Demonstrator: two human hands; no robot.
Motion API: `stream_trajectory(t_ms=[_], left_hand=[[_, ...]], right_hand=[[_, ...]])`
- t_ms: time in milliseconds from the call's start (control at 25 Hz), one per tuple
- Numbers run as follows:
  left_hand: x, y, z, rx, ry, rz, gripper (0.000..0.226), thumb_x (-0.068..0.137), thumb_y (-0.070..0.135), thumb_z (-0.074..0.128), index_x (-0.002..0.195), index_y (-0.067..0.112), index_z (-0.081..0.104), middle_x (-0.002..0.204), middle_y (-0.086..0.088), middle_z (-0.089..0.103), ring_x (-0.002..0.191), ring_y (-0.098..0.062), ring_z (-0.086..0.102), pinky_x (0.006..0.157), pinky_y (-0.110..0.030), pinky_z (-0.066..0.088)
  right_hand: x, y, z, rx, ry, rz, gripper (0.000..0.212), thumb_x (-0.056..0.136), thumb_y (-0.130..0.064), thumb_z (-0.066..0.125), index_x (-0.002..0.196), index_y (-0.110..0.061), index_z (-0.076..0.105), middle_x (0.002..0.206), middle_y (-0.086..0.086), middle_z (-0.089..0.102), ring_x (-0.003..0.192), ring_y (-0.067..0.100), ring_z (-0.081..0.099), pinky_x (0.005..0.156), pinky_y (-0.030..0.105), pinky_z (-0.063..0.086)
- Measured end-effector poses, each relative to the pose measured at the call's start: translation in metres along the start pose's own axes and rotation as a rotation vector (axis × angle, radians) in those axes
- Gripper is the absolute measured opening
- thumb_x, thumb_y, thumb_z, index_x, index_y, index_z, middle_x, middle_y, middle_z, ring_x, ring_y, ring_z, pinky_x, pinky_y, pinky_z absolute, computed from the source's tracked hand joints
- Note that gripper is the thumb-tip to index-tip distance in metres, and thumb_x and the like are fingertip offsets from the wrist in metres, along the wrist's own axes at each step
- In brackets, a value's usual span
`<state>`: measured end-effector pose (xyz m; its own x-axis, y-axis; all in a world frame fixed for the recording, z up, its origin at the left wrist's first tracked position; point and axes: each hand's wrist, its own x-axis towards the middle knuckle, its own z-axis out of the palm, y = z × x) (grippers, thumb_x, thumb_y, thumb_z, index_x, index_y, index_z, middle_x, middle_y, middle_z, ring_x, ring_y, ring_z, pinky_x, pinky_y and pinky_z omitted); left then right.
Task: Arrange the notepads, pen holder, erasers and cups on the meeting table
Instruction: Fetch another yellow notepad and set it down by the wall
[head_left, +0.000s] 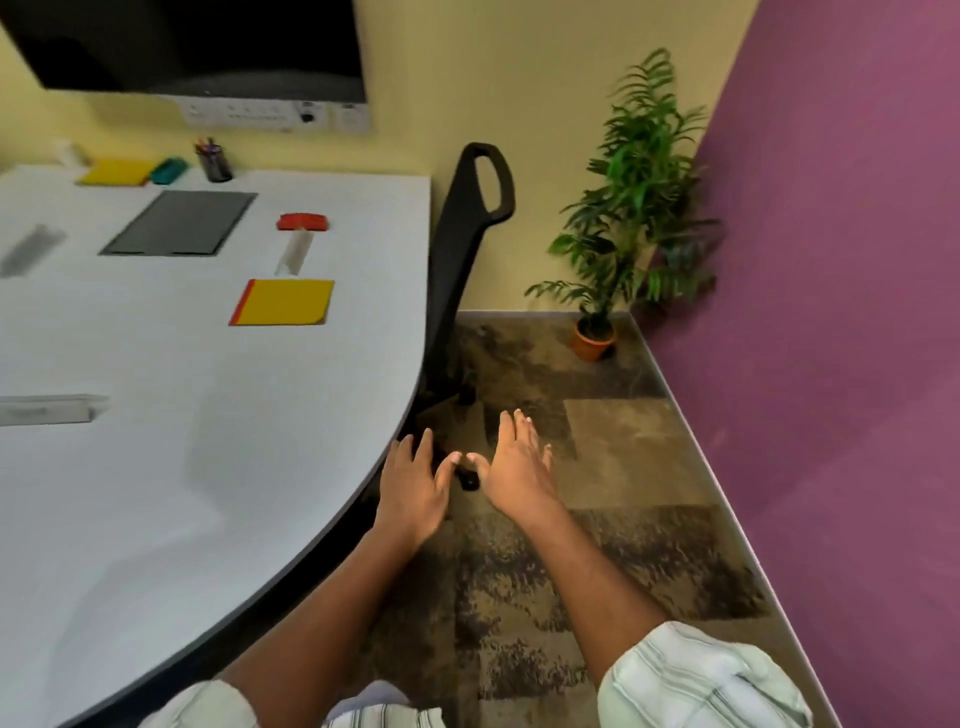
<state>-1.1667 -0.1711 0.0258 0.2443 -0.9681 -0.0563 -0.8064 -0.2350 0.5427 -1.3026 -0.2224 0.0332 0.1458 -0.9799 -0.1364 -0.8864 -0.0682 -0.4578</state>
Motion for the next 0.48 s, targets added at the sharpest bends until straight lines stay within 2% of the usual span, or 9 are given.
stream_trajectory(t_ms=[120,280,480], left_hand=[[0.03,-0.013,-0.008,-0.018,0.061,-0.066,0.063,0.096,0.054,0.03,0.148,0.019,0.027,0.153,-0.01,0.03,0.142,-0.028,0.025,0.117,-0.043,0.026],[0.091,-0.032,-0.019,-0.072,0.094,-0.174,0.064,0.095,0.055,0.029,0.149,0.021,0.023,0.156,-0.009,0.025,0.145,-0.027,0.02,0.117,-0.044,0.022],[0.171,-0.067,-0.049,-0.124,0.107,-0.246,0.065,0.097,0.052,0.029,0.149,0.014,0.025,0.153,-0.014,0.031,0.143,-0.03,0.024,0.117,-0.044,0.023]], right_hand=[[0.036,-0.018,0.005,-0.018,-0.018,-0.059,0.079,0.094,-0.047,0.048,0.152,-0.015,0.006,0.161,0.005,0.001,0.148,0.021,-0.002,0.117,0.051,0.005],[0.097,-0.047,0.015,-0.03,-0.055,-0.115,0.078,0.094,-0.048,0.048,0.152,-0.017,0.005,0.161,0.004,0.0,0.148,0.021,-0.004,0.117,0.05,0.004],[0.176,-0.102,0.028,-0.035,-0.092,-0.162,0.077,0.095,-0.048,0.048,0.152,-0.016,0.007,0.161,0.005,0.001,0.148,0.022,-0.003,0.117,0.052,0.004]])
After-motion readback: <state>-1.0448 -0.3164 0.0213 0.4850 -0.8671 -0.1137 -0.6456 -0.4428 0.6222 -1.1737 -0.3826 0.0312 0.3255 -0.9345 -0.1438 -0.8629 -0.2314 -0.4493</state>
